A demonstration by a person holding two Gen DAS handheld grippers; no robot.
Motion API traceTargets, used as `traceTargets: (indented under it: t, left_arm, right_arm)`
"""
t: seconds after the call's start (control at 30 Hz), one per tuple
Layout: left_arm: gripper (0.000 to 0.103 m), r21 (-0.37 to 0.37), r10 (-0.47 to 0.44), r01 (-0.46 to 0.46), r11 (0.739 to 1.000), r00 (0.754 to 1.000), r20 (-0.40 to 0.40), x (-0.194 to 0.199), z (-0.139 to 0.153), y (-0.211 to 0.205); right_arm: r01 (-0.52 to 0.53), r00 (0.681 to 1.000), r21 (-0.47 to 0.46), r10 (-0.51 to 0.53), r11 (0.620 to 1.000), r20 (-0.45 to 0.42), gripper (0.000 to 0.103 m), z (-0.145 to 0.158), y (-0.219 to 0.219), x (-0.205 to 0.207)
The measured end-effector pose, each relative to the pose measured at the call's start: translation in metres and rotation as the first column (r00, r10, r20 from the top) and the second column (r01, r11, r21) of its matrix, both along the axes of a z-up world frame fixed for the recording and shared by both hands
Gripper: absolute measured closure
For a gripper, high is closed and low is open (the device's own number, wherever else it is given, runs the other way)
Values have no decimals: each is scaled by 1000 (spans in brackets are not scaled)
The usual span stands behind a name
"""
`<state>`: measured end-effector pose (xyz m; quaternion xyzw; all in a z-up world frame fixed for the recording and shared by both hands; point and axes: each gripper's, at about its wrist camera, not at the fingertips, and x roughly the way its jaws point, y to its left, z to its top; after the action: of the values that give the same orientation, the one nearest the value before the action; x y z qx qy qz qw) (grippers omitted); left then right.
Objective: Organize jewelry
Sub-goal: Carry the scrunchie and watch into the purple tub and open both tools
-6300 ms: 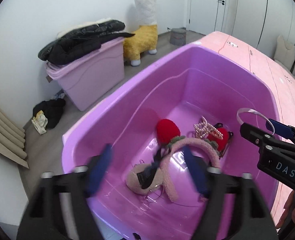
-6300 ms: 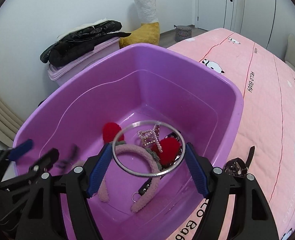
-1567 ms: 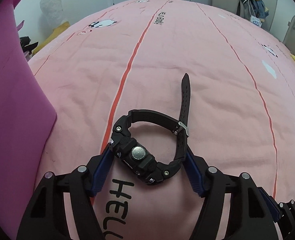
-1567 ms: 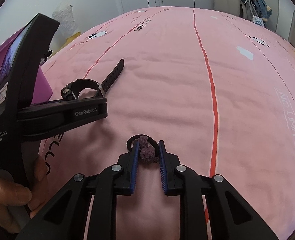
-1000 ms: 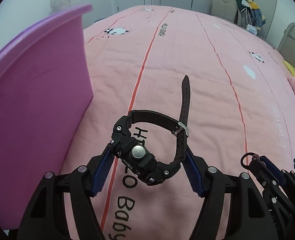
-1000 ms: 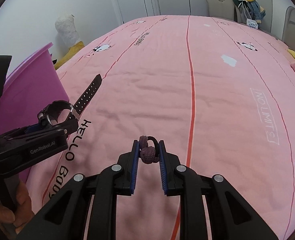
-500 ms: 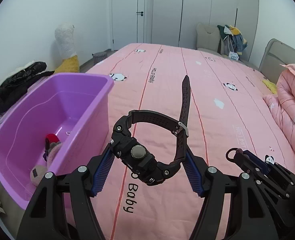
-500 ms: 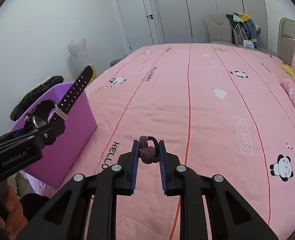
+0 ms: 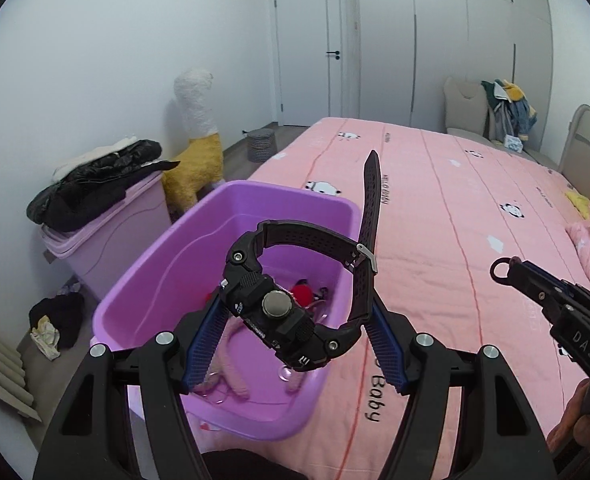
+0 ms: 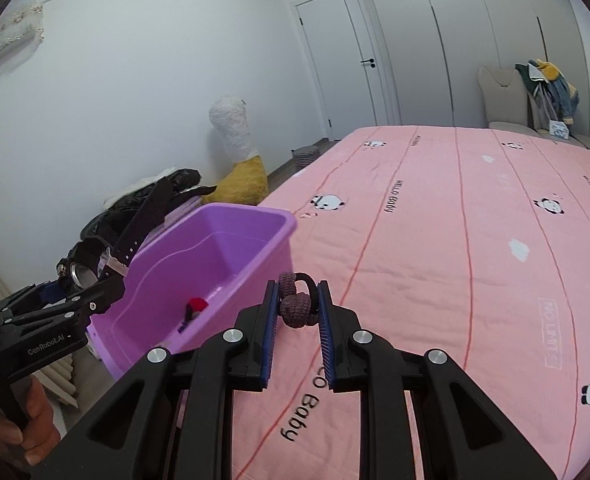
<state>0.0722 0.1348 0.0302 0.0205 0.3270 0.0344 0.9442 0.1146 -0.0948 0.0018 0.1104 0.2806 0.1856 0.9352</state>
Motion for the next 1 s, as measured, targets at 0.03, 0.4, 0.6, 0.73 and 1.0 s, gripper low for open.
traceTargets:
  t: [0.03,0.4,0.6,0.73,1.0]
  left_arm:
    - [38,0,27,-27,1000,1000,-3,1,1,11]
    - [37,-55,203,-208,977,975,-84,22,-18,87]
    - [37,-75,218,-234,969,961,-170,45,-42,96]
    - [37,-98,210,-237,966,950,-229,58,-57,97]
    - [7,-83,244,-271,959,938,-244,66,-59,101]
  right_arm:
    - [-19,1000,5,19,1000,5,84,4,10,5]
    - [-229,972,-13,228,973,-55,84,19,119,78]
    - [-271,948,-28,262,962,-180,83,-6,159,119]
    - [-279,937,-48,261,959,-231,83,-20,172,134]
    - [-239,938,-85,208,967,-277,39,-32,181,150]
